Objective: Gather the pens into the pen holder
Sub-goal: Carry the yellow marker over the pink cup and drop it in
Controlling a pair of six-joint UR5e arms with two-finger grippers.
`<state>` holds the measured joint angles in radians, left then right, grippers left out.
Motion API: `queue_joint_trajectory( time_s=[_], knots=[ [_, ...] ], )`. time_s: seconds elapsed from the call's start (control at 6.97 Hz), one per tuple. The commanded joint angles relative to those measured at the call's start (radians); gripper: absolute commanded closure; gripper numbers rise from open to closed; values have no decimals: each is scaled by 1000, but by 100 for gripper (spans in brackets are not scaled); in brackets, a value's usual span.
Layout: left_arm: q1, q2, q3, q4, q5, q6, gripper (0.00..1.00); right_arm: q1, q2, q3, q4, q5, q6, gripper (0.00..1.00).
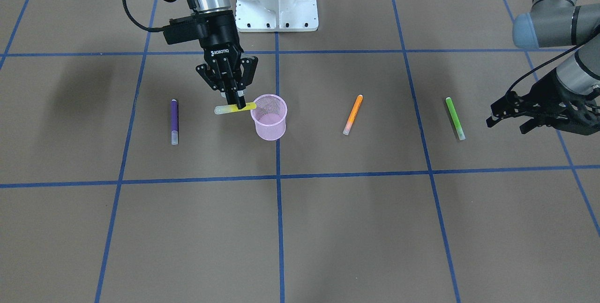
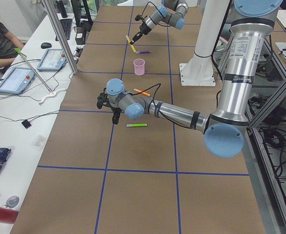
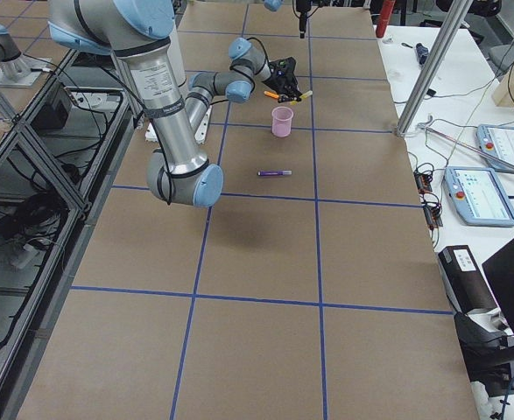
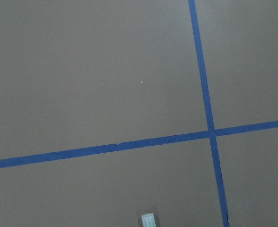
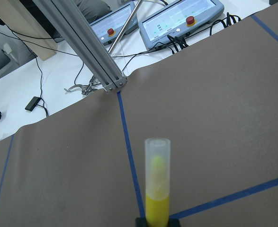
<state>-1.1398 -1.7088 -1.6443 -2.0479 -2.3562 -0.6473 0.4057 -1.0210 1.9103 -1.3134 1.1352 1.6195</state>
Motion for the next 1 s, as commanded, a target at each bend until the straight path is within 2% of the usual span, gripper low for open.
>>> queue_joint_trajectory(
  time_s=[0.0, 0.29, 0.43, 0.57, 0.72, 0.86],
  knots=[
    [-2, 0, 0, 0, 0, 0, 1, -47, 56, -89, -1, -56, 16, 100],
    [-2, 1, 0, 0, 0, 0, 1, -82, 39, -92, 0, -58, 16, 100],
    [-2, 3, -5, 0, 0, -2, 1, -90, 30, -93, 0, -60, 17, 91],
    [-2, 3, -5, -2, 0, -2, 1, -91, 29, -96, 0, -60, 16, 68],
    [-2, 3, -3, 0, 0, -2, 0, -94, 16, -93, 0, -58, 17, 57],
    [-2, 0, 4, 2, 2, -3, 1, -105, -2, -88, 2, -60, 17, 42]
  ],
)
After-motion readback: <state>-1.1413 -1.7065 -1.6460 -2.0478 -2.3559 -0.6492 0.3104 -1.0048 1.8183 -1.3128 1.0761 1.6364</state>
